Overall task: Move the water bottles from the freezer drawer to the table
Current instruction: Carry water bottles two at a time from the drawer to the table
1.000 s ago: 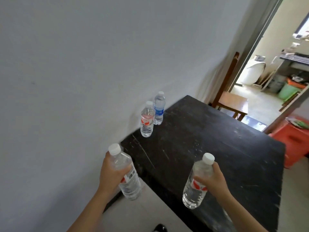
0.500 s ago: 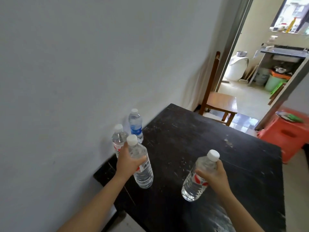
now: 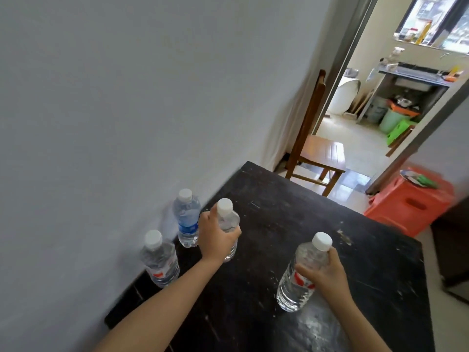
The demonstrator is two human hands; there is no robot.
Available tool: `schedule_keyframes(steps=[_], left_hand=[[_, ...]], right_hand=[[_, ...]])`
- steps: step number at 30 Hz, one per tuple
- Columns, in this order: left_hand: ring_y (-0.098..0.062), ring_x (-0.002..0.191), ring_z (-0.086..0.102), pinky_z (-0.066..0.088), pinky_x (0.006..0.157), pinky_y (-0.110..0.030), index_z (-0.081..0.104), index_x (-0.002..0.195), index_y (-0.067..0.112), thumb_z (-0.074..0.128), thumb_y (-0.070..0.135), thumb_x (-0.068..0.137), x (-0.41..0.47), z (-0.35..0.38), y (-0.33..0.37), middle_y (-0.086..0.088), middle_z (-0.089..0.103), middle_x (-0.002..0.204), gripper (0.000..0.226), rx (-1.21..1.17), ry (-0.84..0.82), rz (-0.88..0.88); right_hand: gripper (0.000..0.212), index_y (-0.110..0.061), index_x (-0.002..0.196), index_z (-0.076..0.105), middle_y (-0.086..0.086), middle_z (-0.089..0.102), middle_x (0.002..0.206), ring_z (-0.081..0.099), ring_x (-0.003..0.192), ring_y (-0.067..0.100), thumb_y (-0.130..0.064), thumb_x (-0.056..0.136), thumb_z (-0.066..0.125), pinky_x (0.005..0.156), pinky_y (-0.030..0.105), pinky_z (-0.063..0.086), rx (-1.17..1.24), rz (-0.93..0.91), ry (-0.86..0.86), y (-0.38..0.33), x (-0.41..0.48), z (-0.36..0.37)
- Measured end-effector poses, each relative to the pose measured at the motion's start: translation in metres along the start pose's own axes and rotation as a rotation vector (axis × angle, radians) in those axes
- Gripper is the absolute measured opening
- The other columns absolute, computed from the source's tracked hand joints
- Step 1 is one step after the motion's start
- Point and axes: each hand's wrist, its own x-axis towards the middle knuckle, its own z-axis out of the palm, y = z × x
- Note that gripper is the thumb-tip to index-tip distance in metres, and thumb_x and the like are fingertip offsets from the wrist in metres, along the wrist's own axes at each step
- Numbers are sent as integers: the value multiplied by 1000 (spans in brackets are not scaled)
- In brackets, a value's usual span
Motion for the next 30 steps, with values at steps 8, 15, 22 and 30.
schedule_keyframes(steps=[8, 15, 22, 30], left_hand=[[-18, 83, 48, 37, 70, -25, 56, 111, 17, 77, 21, 62, 65, 26, -14, -4, 53, 91, 53, 75, 98, 64], [-22, 78, 52, 44, 72, -34, 57, 96, 18, 61, 33, 67, 98, 46, -28, -3, 56, 80, 33, 69, 118, -55], [-25, 69, 53, 38, 62, -31, 56, 85, 14, 54, 40, 68, 116, 52, -35, -5, 56, 72, 31, 32, 220, -76], [-26, 73, 55, 46, 67, -38, 60, 90, 9, 78, 18, 62, 120, 63, -43, -9, 60, 81, 34, 48, 257, -90]], right_hand=[[75, -18, 127, 37, -2, 52, 114, 55, 110, 26, -18, 66, 81, 92, 43, 47, -146, -128, -105, -65, 86, 56], [70, -19, 122, 38, -4, 53, 107, 54, 104, 18, -21, 66, 81, 86, 33, 48, -226, -270, -247, -121, 159, 131], [63, -24, 115, 40, -11, 51, 100, 51, 94, 9, -23, 66, 81, 80, 24, 43, -199, -359, -288, -148, 205, 178], [78, -27, 125, 34, -7, 53, 110, 52, 106, 15, -17, 63, 79, 88, 29, 45, -347, -337, -577, -142, 233, 184]])
